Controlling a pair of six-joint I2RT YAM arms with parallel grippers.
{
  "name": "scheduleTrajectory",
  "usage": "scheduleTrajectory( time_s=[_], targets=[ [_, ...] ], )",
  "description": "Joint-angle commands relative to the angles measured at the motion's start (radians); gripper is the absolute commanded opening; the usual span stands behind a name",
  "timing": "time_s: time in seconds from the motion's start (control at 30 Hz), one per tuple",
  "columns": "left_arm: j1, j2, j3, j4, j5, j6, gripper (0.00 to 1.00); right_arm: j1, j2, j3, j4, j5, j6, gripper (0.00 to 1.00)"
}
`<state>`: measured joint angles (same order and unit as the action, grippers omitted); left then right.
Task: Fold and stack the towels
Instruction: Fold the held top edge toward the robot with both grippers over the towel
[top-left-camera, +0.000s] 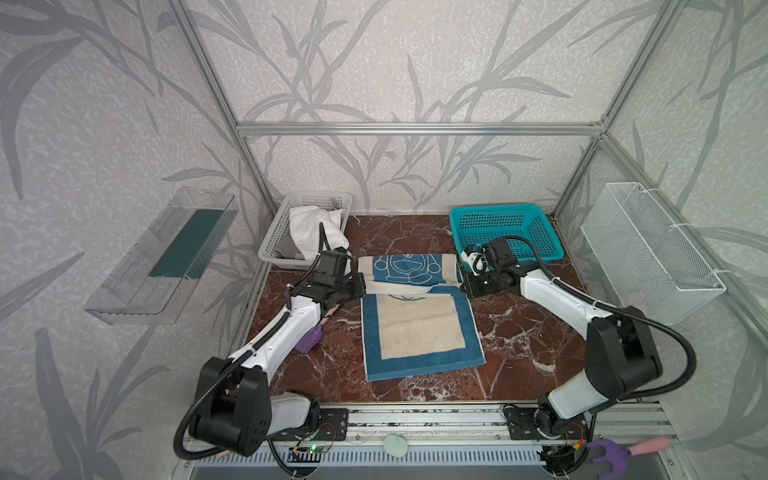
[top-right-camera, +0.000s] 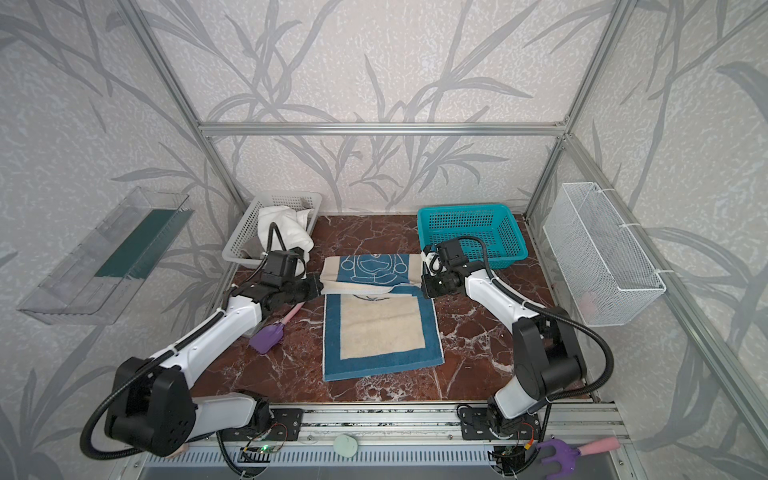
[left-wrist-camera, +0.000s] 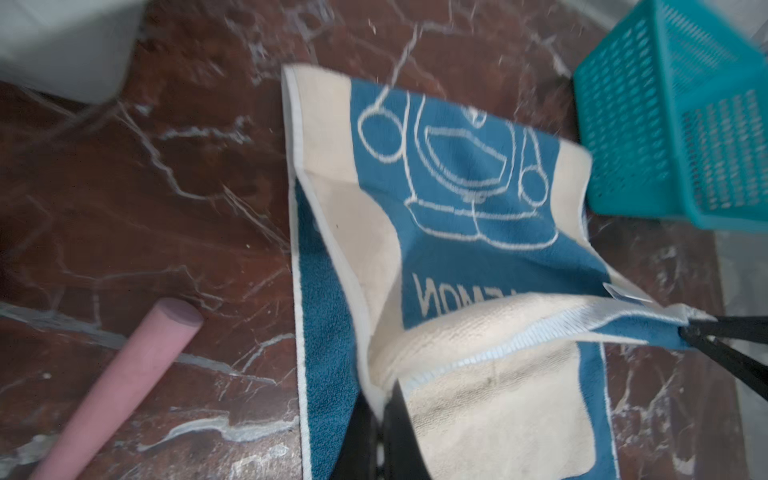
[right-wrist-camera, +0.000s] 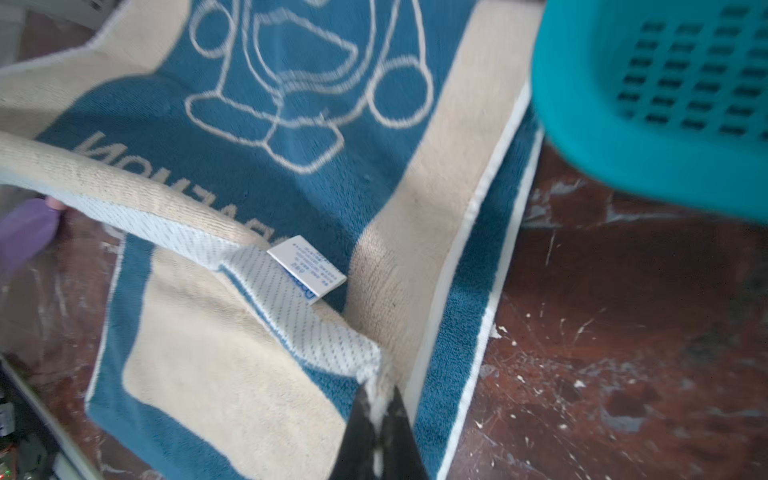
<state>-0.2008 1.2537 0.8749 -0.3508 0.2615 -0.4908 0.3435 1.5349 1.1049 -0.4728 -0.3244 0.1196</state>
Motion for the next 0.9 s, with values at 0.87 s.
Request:
scheduleTrajectory(
  time_s=[0.87],
  targets=[
    [-0.101,-0.113,-0.456,0.148,0.171,-0.170,0.00,-0.020,-0.153,-0.379,-0.008,-0.090,0.103,0.00]
  ],
)
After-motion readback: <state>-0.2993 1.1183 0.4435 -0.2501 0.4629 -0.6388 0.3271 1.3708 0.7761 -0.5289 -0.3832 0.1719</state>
